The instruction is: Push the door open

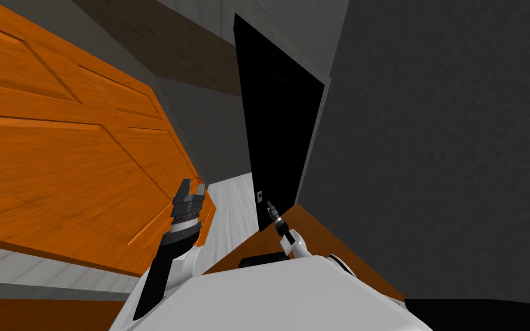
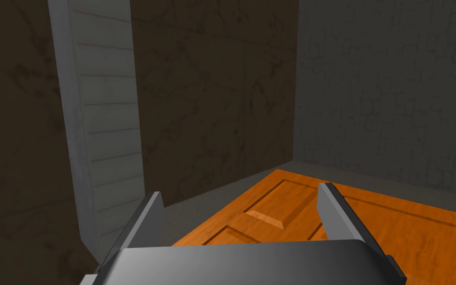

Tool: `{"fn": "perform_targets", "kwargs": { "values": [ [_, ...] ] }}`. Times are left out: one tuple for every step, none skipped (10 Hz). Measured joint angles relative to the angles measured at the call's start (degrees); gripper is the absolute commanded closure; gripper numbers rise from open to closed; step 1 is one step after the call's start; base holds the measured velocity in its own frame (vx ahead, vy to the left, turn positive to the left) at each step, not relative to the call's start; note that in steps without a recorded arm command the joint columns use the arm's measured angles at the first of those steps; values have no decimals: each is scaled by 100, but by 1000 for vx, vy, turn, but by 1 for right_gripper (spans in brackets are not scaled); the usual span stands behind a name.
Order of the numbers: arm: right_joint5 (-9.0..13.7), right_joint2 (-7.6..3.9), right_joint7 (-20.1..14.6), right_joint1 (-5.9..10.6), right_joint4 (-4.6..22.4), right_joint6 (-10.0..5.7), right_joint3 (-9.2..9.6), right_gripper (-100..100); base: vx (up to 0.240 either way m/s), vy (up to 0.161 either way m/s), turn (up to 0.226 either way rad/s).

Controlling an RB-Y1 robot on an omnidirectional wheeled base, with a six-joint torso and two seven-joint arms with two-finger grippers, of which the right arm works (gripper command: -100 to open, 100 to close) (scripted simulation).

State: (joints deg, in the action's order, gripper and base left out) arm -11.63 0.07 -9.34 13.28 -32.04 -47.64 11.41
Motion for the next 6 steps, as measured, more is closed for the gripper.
{"fn": "perform_targets", "kwargs": {
  "values": [
    [23, -40, 16, 91, 137, -42, -34, -100, 56, 24, 3],
    [33, -48, 41, 120, 259, -132, -50, -100, 141, 36, 38],
    [47, -97, 66, 132, 353, -193, -69, -100, 194, 49, 30],
    [52, -134, 81, 119, 359, -211, -78, -100, 182, 77, 27],
    [62, -142, 97, 129, 399, -231, -93, -100, 191, 113, 34],
    [69, -137, 109, 121, 408, -247, -103, -100, 187, 95, 24]
  ]
}}
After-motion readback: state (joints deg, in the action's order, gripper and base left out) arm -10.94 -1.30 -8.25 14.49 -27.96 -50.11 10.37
